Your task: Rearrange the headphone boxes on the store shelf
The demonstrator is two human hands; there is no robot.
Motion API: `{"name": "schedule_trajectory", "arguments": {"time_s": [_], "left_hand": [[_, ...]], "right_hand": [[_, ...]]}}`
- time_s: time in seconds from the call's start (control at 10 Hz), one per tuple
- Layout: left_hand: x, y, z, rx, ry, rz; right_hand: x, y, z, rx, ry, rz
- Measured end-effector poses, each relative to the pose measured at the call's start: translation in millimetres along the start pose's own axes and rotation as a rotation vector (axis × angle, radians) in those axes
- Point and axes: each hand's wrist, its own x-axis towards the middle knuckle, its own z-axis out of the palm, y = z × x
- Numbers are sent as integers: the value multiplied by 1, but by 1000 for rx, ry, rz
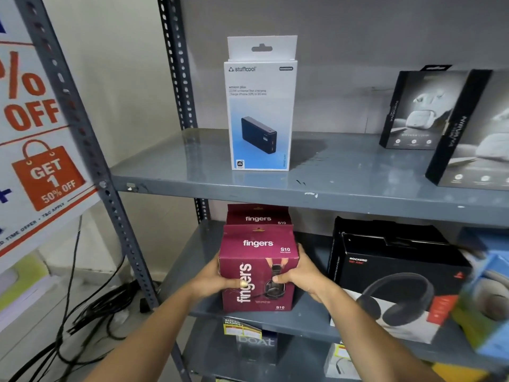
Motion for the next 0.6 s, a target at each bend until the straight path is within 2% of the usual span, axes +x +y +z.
{"name": "schedule_trajectory", "arguments": {"time_s": [0.3, 0.6], "left_hand": [[19, 15, 16, 87, -124, -26], [7, 20, 14, 64, -100, 23]], "right_hand": [[-19, 17, -15, 58, 125, 43], [-36, 13, -13, 63, 173, 3]]}}
